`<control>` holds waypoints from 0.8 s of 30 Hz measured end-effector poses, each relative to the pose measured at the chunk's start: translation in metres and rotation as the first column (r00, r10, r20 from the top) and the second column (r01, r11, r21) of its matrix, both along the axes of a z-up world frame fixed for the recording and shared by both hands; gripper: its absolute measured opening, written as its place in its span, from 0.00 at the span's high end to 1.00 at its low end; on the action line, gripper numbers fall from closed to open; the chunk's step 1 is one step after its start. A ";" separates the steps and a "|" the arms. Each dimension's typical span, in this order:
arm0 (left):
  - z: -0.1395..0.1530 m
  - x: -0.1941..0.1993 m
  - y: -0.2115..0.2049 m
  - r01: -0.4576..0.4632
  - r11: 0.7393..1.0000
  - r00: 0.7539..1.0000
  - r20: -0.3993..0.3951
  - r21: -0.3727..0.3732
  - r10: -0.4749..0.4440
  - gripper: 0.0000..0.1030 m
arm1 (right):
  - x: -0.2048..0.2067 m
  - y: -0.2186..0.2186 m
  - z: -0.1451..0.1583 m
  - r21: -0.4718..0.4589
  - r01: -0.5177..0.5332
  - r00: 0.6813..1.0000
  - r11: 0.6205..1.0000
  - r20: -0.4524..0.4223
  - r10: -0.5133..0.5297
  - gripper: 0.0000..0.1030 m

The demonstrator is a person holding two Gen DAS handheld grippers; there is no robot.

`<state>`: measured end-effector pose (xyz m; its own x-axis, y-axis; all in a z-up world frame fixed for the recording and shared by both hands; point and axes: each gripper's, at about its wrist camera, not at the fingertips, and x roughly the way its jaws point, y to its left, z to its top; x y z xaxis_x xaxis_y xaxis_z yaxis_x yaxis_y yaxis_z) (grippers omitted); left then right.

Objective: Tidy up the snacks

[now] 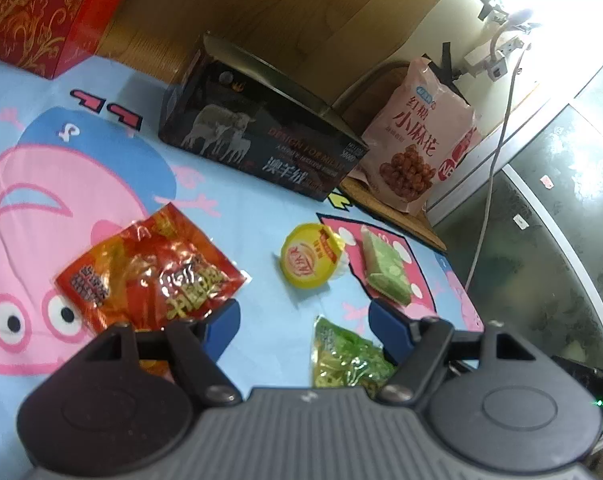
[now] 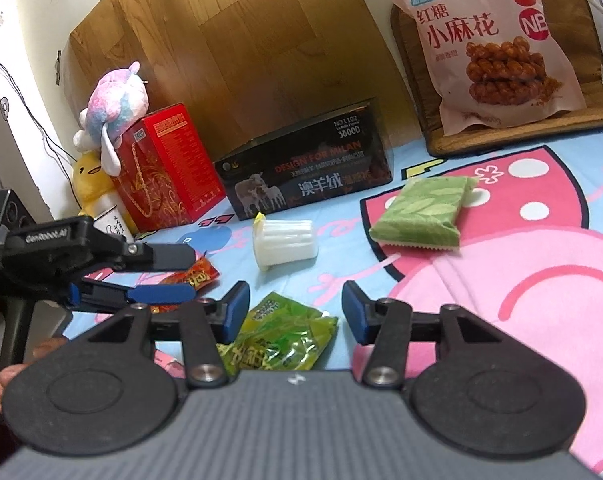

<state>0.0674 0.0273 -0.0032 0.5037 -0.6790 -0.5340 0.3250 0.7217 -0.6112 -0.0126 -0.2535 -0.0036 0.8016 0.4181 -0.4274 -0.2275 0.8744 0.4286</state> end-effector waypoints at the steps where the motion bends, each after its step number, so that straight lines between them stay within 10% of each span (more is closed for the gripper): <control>1: -0.002 0.001 0.000 0.002 1.000 1.000 -0.004 -0.003 -0.002 0.29 | 0.000 0.000 0.000 -0.001 0.000 1.000 1.000 -0.002 0.000 0.48; 24: -0.008 -0.001 0.003 0.021 0.999 0.999 0.035 -0.037 -0.019 0.28 | 0.006 0.003 -0.001 -0.025 0.016 0.999 1.000 -0.039 -0.017 0.47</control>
